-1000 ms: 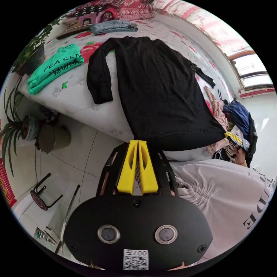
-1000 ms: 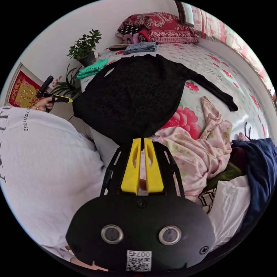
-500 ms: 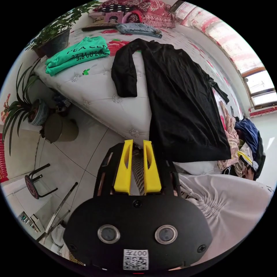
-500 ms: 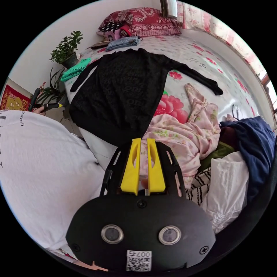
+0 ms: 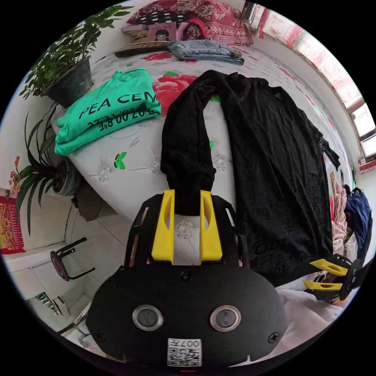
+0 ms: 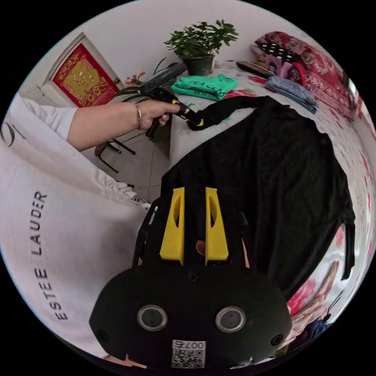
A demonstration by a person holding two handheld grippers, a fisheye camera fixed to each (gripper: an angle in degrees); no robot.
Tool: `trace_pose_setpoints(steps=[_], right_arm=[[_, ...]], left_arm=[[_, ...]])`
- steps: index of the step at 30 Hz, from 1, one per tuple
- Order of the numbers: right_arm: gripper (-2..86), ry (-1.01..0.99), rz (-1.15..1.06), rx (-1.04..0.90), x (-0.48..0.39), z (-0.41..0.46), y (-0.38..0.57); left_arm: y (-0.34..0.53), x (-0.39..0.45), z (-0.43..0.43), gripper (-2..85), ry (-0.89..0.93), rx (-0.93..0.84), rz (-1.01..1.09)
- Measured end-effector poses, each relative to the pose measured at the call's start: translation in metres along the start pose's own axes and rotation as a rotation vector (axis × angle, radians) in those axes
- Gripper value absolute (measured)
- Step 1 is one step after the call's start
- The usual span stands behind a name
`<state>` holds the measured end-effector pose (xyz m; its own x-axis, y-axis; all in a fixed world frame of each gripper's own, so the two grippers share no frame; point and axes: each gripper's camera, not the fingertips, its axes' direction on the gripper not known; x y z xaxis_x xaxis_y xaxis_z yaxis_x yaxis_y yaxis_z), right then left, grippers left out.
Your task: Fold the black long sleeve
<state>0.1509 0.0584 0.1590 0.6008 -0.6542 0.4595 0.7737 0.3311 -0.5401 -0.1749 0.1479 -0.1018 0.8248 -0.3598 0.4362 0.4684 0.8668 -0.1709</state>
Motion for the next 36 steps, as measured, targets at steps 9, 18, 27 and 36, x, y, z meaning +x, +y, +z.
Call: trace_pose_setpoints(steps=[9, 18, 27, 36], right_arm=[[6.5, -0.132, -0.003, -0.198, -0.019, 0.113, -0.048], [7.0, -0.223, -0.125, -0.262, -0.049, 0.143, -0.075], [6.9, -0.228, 0.106, 0.079, 0.017, 0.023, 0.010], [7.1, -0.005, 0.480, 0.281, 0.088, -0.081, 0.170]], left_arm=[[0.007, -0.091, -0.057, 4.4, 0.196, 0.220, -0.086], [0.010, -0.203, -0.173, 4.2, 0.185, 0.565, -0.281], [0.024, -0.236, -0.214, 4.2, 0.192, 0.695, -0.519], [0.018, 0.033, -0.294, 4.4, 0.412, 0.890, 0.258]])
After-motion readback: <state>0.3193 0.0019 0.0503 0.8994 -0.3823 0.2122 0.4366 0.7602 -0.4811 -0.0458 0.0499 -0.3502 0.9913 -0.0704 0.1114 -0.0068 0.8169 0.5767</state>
